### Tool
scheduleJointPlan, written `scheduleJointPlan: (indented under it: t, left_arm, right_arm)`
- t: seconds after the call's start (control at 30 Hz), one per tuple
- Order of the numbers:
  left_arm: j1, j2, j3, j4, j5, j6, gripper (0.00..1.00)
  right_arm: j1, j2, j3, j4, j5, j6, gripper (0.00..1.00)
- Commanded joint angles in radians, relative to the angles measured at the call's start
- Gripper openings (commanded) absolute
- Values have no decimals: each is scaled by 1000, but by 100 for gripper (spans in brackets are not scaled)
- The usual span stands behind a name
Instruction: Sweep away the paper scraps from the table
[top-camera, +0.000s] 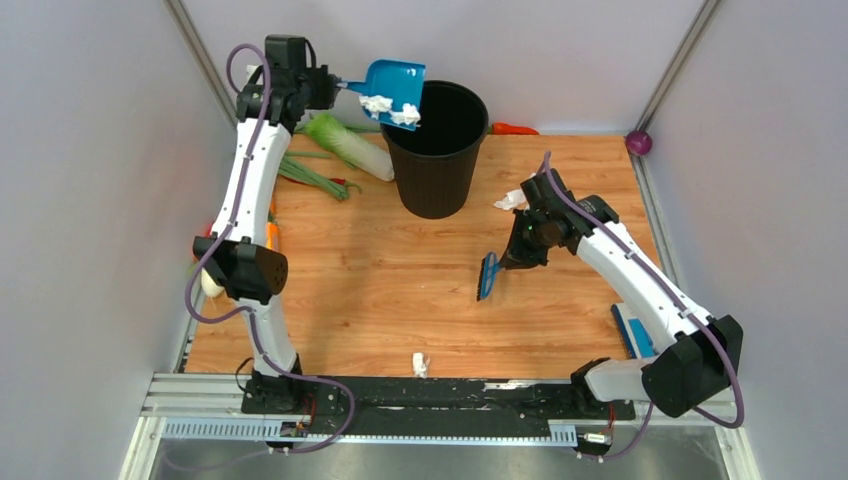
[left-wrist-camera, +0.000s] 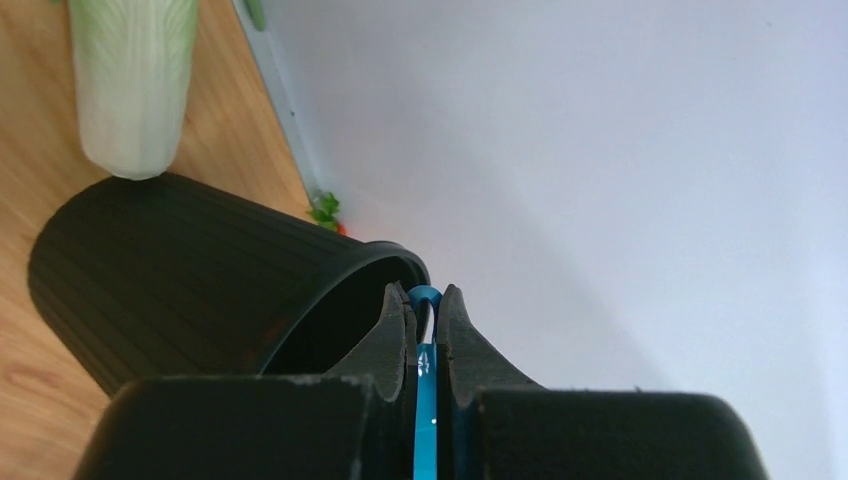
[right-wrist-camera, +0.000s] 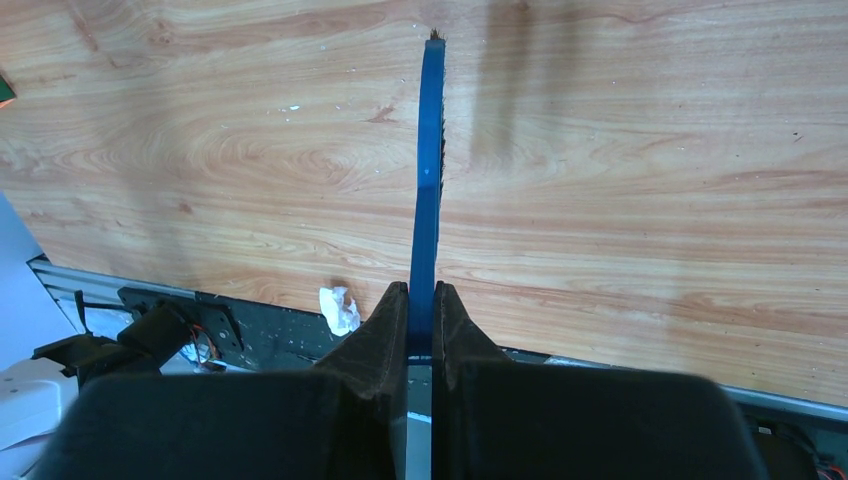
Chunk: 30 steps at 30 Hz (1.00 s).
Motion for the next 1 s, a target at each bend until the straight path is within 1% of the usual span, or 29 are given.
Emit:
scheduleJointPlan:
  t: [0.0,0.2,0.33,0.37,0.4,0.43,0.47,0.5,0.57,0.7,0.73,0.8,0.83,0.87,0.9,0.97]
  left_arm:
    - [-35,36,26,101,-43,-38,0]
    - [-81,89,26,181,-108,-27,0]
    - [-119,144,23,269,-148,14,0]
    - [-132,152,23,323,-157,31,0]
    - [-138,174,21,352,-174,77,0]
    - [-153,183,20,453,-180,115,0]
    - [-156,200,5,507,-168,172,0]
    - [-164,206,-9,615,-142,198,0]
    - [-172,212,-49,744,-125,267,0]
    - [-187,214,-72,838,-140,420,0]
    - [-192,211,-77,860,-136,486,0]
    - [-198,211,-86,964,-114,567,0]
    - [-202,202,-109,999,-96,635,0]
    - [-213,197,-120,1053,-97,664,0]
    - [-216,188,-133,1072,-102,707,0]
    - [-224,186,-120,1080,-109,744,0]
  right_arm:
    - [-3,-36,2,9,-12,3,0]
    - [-4,-46,-3,8,-10,3,0]
    - [-3,-51,-10,6,-10,-5,0]
    - [-4,-53,-12,6,-7,-5,0]
    - [-3,-54,-9,5,-6,-6,0]
    - [-4,-56,-7,3,-1,-8,0]
    - [-4,-54,-4,-2,2,-12,0]
    - [-4,-54,0,-5,7,-14,0]
    - [-6,-50,6,-8,10,-20,0]
    - [-6,-39,23,-15,18,-29,0]
    - [-4,-37,23,-15,19,-31,0]
    - [-7,-30,23,-14,19,-31,0]
    - [-7,-27,25,-14,21,-32,0]
    - [-7,-25,28,-14,21,-32,0]
    - [-7,-19,31,-12,19,-34,0]
    - [-7,-13,39,-14,18,-34,0]
